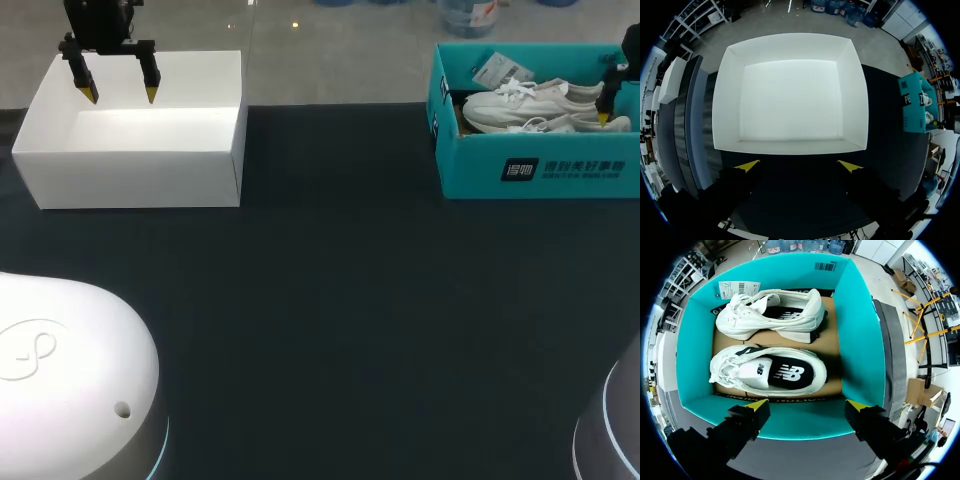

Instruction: Take the shoe out of the shoebox, open the shoe tongue, remove and reinsert the insole, then place the shoe into the shoebox

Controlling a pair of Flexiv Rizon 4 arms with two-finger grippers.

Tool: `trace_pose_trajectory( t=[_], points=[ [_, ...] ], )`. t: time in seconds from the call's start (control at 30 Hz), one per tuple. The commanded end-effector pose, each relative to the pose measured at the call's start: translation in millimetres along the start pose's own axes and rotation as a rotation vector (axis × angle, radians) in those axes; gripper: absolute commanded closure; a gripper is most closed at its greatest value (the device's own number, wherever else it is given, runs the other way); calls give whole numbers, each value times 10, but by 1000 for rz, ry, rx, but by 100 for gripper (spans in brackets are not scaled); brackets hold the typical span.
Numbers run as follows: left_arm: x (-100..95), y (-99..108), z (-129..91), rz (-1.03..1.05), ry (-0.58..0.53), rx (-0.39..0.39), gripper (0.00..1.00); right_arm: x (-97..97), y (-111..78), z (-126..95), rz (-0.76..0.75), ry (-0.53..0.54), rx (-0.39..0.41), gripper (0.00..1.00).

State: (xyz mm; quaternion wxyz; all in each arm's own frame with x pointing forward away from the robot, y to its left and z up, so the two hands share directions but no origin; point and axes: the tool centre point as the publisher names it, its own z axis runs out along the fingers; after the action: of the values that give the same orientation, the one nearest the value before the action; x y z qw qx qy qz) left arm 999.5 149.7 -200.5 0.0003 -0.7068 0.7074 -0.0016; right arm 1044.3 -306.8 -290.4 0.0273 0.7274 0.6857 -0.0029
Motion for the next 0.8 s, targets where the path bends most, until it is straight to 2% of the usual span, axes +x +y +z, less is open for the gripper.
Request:
trace_pose_trajectory(
  t=[0.03, 0.43, 0.63, 0.8],
  points=[
    [-1, -5, -4, 0, -1, -2, 0, -41, 55, 61, -3, 7, 3, 0],
    [-1, -5, -4, 0, -1, -2, 0, -10, 269, 200, -45, 15, 10, 0],
    [-1, -5, -4, 0, -1, -2, 0, -45, 261, 361, -41, 30, 22, 0],
    [-1, -5, -4, 0, -1, -2, 0, -90, 277, 414, -44, 30, 29, 0]
  ],
)
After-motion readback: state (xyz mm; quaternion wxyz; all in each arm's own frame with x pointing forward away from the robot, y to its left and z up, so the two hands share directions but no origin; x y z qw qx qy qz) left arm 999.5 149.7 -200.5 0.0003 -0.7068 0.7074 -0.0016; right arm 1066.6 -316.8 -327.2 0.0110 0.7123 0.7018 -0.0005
